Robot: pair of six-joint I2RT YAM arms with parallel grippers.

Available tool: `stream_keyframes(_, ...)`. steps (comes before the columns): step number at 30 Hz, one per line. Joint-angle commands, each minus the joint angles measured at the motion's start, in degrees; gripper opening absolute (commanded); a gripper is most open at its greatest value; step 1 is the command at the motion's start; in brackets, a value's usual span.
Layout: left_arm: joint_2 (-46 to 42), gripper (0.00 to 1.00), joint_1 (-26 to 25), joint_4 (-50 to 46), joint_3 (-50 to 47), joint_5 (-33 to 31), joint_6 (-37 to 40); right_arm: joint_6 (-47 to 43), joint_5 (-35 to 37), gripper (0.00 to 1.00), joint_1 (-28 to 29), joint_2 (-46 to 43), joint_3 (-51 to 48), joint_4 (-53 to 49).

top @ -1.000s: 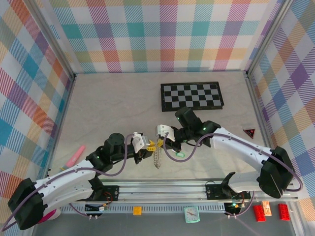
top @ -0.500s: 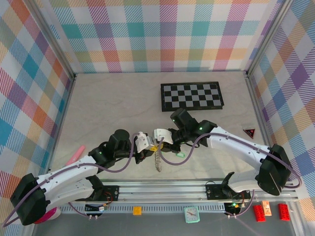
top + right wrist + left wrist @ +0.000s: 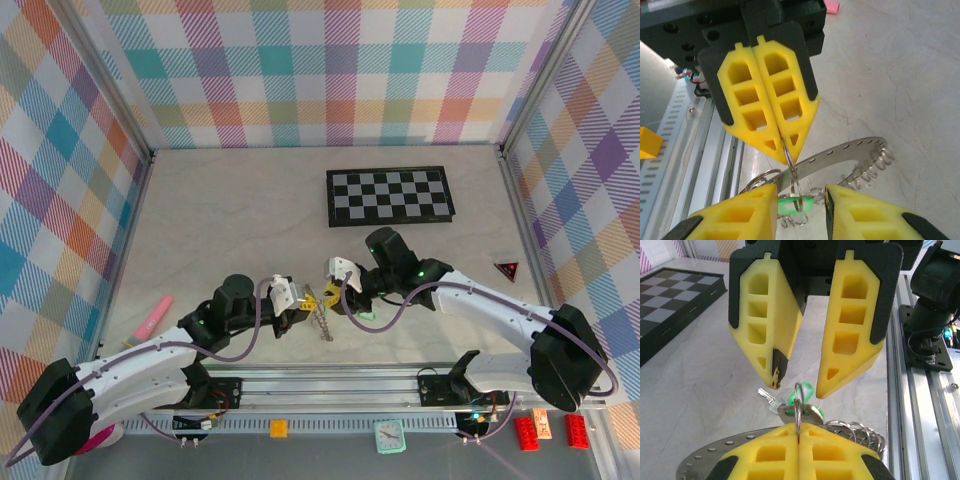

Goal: Put the keys on the keyring

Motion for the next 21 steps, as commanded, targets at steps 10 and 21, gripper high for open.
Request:
stream_keyframes(10,-0.79,0.00,0.01,8.78,-1.61,2.01,-1.91,2.25,-6.24,0.25,0.18,2.60,0.13,4.49)
stream_keyframes(21,-1.91,0.19,-0.03,2.19,0.38,-1.79,-0.59,-1.20,-5.20,0.00,0.18,2.28,3.76,-2.10)
